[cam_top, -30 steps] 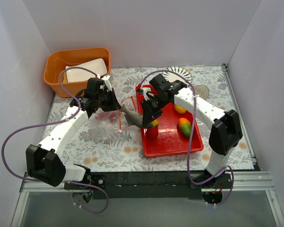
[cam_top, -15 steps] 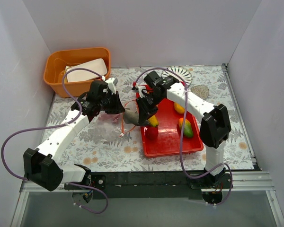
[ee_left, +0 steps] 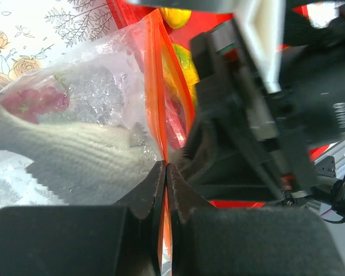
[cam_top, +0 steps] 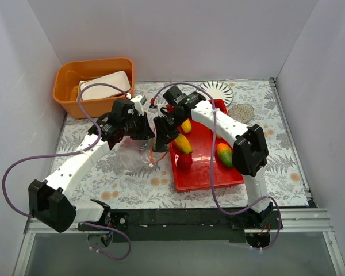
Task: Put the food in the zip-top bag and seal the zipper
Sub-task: Place the fake fish in the zipper food storage bag, then pick up the fake fruit from the bin.
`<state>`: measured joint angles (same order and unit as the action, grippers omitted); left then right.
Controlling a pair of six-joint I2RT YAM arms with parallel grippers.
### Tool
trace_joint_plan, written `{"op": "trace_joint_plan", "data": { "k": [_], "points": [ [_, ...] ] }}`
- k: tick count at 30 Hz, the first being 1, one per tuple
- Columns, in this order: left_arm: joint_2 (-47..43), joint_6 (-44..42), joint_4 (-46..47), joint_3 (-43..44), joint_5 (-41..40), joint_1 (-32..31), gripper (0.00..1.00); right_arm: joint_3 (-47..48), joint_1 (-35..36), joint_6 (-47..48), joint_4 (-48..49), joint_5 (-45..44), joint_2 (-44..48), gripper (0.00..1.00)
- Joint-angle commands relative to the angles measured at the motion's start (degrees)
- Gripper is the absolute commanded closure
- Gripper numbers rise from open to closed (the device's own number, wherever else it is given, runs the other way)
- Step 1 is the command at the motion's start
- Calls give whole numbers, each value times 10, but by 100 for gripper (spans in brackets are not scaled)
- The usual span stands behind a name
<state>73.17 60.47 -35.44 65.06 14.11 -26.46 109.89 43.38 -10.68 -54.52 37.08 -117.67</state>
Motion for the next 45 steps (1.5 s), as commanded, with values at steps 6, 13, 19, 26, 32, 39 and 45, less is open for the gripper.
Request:
{"op": "trace_joint_plan", "data": {
  "k": [6, 13, 19, 26, 32, 39, 45],
  "points": [
    [-43, 35, 26, 7, -55, -4, 100, -50, 16, -77, 164, 46, 36, 56],
    [-60, 63, 25, 27, -125, -4, 100, -71, 14, -75, 205, 16, 74, 27],
    [-54, 77, 5, 41, -175, -4, 100, -111, -6, -85, 225, -65, 139, 15],
    [-60, 82, -2, 27, -188, -4, 100, -254, -73, -103, 210, -306, 283, 2],
    [-55, 89, 8, 16, -178, -4, 100, -372, -145, -129, 180, -336, 307, 2],
    [-47, 95, 15, 11, -167, -4, 100, -497, -141, -87, 202, -442, 386, 2],
    [-34, 96, 20, 18, -160, -4, 100, -519, -142, -55, 186, -495, 387, 2]
  ]
}}
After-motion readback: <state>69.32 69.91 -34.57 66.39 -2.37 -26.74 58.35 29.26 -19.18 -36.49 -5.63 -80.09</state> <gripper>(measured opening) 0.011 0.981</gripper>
